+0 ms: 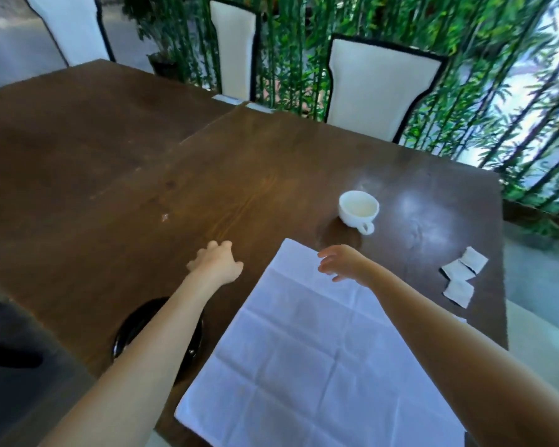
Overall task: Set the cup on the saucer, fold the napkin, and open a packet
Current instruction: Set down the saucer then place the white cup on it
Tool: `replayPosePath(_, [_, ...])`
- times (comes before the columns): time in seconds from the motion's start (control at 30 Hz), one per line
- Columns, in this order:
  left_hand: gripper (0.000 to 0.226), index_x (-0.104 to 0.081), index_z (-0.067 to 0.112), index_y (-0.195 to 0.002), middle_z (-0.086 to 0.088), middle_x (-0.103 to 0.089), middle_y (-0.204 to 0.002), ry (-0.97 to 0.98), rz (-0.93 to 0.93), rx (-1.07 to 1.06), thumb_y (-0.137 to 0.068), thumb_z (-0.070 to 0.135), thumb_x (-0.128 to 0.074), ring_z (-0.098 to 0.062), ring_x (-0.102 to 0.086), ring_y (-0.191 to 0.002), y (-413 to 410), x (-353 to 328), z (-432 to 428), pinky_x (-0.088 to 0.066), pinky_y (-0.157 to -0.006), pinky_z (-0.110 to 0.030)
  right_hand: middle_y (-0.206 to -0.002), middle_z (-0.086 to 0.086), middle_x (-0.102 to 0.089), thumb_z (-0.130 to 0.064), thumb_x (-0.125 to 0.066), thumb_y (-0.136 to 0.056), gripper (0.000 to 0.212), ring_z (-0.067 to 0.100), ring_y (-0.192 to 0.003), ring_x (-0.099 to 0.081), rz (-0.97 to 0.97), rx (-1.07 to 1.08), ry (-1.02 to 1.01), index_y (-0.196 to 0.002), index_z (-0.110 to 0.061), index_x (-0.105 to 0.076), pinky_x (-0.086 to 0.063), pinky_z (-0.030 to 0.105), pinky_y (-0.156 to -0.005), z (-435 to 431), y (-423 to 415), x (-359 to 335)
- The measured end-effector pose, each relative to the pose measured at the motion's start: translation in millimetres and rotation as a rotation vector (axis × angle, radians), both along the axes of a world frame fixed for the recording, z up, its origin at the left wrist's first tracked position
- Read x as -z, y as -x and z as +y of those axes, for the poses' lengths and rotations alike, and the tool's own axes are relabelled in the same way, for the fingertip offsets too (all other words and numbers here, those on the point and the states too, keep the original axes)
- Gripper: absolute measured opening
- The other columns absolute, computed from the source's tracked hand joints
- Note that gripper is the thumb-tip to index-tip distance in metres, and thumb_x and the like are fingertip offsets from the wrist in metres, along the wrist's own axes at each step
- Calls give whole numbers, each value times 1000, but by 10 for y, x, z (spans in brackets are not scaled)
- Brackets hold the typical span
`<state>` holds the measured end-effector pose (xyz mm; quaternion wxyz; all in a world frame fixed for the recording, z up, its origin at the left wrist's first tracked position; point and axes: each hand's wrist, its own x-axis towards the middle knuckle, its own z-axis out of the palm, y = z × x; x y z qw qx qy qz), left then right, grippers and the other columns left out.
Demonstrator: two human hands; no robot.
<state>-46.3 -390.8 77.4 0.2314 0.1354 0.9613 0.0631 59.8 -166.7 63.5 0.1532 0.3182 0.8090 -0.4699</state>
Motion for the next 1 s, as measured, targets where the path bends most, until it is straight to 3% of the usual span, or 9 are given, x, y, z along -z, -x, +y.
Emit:
replayPosePath(0.13, [61,-26,18,-144,-7,-27,-152,-101,88,194,-92,38,-50,-30,-31,-136,145,37,665,-37,-104,-47,-125,16,-58,-5,-57,-86,41,33,-110,-60,-26,-1,-104,-126,-6,-54,-54,38,-89,408,-76,-24])
replayPosePath(0.33, [68,-26,16,-145,-7,-31,-151,-201,43,366,-88,35,-57,-27,-30,-138,342,254,1453,-34,-106,-42,-126,12,-59,-9,-61,-84,39,30,-108,-63,-87,23,-223,-123,-8,-58,-54,40,-91,939,-131,79])
replayPosePath(0.47, [77,-21,16,-146,-6,-26,-154,-176,13,444,-85,38,-62,-25,-25,-141,464,470,1824,-31,-109,-41,-127,11,-60,-13,-63,-80,42,28,-119,-54,-109,27,-345,-122,-8,-59,-47,38,-99,1203,-103,244])
replayPosePath(0.57, [85,-13,17,-148,-5,-17,-157,-160,30,514,-83,42,-62,-23,-14,-145,566,604,2082,-23,-114,-40,-135,10,-54,-20,-62,-82,54,29,-126,-48,-139,29,-443,-133,-10,-48,-43,35,-101,1366,-14,377])
replayPosePath(0.77, [108,8,16,-148,-6,5,-159,-142,44,586,-77,56,-63,-23,6,-146,769,807,2478,-2,-117,-47,-158,2,-18,-52,-64,-78,92,35,-144,-14,-137,25,-548,-149,-23,-14,-21,50,-114,1591,202,643])
replayPosePath(0.87, [116,11,16,-147,-6,8,-159,-244,-31,579,-72,58,-67,-23,10,-145,867,886,2609,0,-117,-45,-161,1,-3,-57,-64,-76,101,32,-147,-1,-82,31,-538,-150,-26,-2,-6,52,-117,1662,313,761])
replayPosePath(1.0, [120,7,22,-148,-2,5,-159,-461,-187,516,-67,48,-77,-18,10,-145,966,972,2736,-5,-117,-43,-161,1,-4,-53,-66,-77,103,27,-148,0,63,41,-504,-150,-21,-1,-4,48,-119,1744,399,867])
